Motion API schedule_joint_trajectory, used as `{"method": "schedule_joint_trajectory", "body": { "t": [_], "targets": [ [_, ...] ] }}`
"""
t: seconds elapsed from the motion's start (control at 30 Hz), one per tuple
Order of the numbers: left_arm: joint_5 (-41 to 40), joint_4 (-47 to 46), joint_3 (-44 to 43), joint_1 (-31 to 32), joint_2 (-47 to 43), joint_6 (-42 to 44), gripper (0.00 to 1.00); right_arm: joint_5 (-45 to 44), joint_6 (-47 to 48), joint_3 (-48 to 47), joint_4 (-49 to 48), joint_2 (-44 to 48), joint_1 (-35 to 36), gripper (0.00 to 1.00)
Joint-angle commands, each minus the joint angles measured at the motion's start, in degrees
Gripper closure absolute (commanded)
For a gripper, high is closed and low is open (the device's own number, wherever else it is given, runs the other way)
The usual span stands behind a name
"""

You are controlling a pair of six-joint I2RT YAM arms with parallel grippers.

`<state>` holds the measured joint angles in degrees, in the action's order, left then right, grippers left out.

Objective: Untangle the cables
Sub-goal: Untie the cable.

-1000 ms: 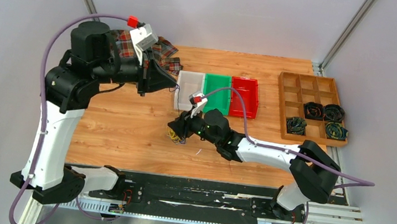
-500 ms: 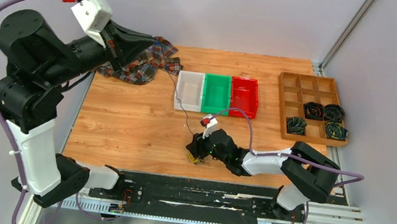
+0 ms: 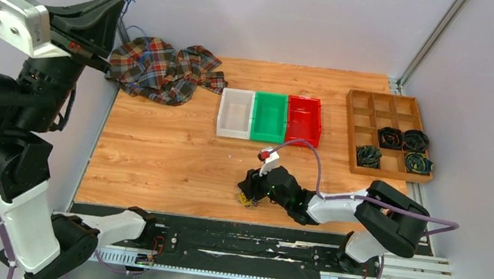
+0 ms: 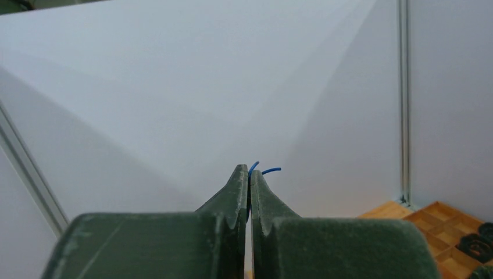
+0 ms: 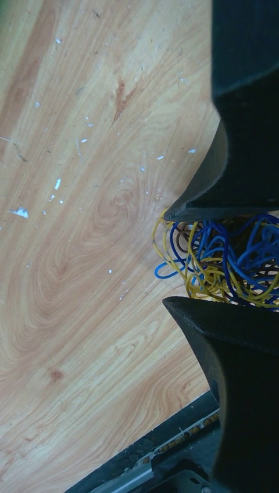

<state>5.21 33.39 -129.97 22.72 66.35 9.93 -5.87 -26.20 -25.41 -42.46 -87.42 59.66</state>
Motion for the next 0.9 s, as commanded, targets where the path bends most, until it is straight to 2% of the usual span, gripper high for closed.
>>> {"method": "schedule_joint_trajectory", "body": {
  "t": [0.0,0.2,0.37,0.63,0.87],
  "targets": [
    [-1.12,2.39,9.09,0.43,-2.42,0.75,1.0,-2.66,0.47,-0.54,5.14,4.67,0.72,0.5],
    [-4.77,0.74,32.88,0.44,-12.1,3.51,1.0,-1.58,2.7,-3.55,10.58,11.65,0.72,0.53],
    [-8.0,-0.83,48.31,0.44,-15.88,6.07,1.0,-1.21,4.28,-5.33,14.5,14.95,0.71,0.53],
    [-9.9,-2.54,62.81,0.38,-16.77,10.25,1.0,-3.29,4.22,-4.0,15.96,17.09,0.48,0.52],
    [-9.28,-2.92,65.28,0.39,-14.01,10.35,0.99,-4.64,3.71,-3.33,16.29,17.26,0.21,0.52]
  ]
}}
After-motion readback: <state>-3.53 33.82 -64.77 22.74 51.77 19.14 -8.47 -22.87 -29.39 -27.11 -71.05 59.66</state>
